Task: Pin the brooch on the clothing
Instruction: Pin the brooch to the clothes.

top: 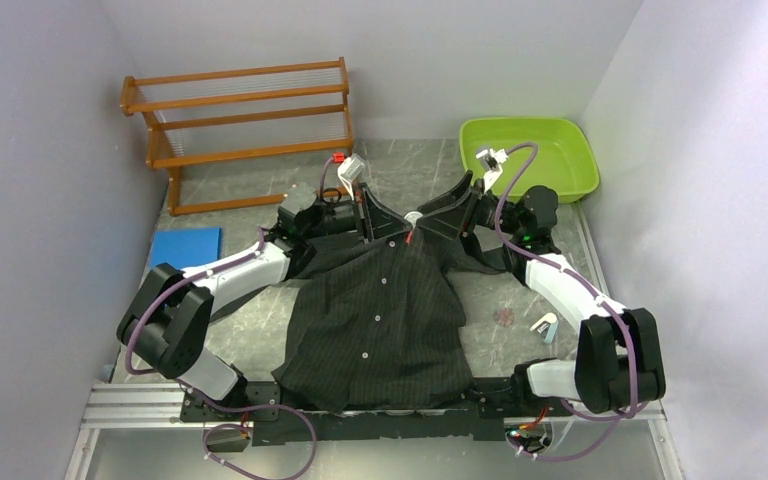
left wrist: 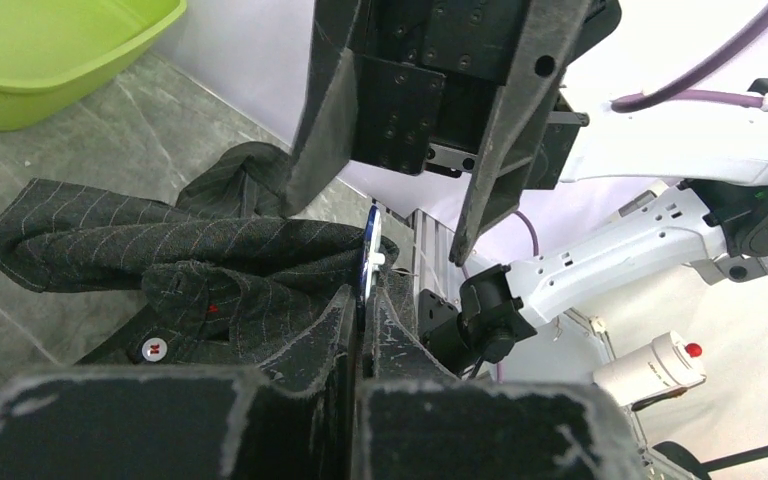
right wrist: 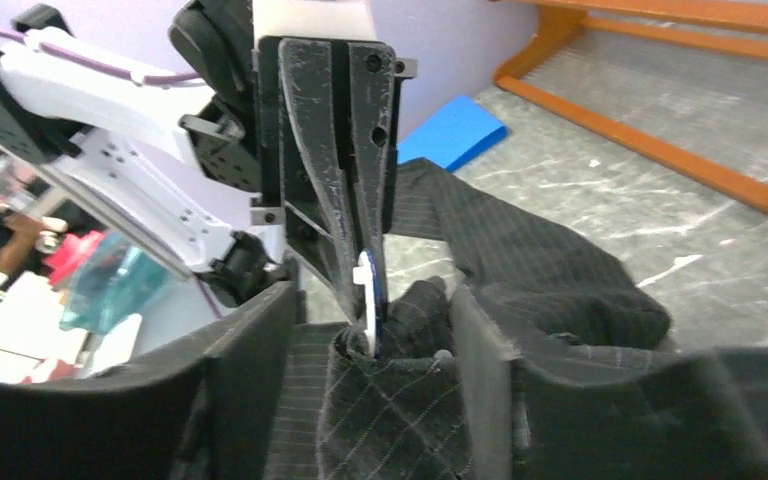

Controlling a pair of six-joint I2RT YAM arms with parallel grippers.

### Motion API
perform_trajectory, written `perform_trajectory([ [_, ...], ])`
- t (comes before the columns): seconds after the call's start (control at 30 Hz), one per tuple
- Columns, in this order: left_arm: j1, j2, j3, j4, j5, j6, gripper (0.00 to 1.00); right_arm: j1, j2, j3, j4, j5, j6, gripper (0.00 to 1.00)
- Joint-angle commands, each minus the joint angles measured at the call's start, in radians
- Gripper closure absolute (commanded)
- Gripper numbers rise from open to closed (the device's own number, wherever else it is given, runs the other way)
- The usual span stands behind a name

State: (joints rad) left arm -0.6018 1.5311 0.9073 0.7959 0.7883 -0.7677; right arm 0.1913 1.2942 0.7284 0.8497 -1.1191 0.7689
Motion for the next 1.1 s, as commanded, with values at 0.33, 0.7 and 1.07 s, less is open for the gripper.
perform_trajectory([
  [0.33, -0.015, -0.08, 0.005, -0.024, 0.029, 0.05, 0.97, 0.002, -0.147, -0.001, -0.232, -0.033, -0.257, 0.14],
  [0.7, -0.042, -0.109, 0.011, -0.071, 0.02, 0.087, 0.97, 0.007, -0.09, 0.009, -0.147, -0.084, -0.189, 0.54],
  [1.07, -0.061, -0.123, 0.035, -0.164, -0.003, 0.143, 0.97, 0.022, -0.068, 0.056, -0.294, -0.044, -0.256, 0.74],
])
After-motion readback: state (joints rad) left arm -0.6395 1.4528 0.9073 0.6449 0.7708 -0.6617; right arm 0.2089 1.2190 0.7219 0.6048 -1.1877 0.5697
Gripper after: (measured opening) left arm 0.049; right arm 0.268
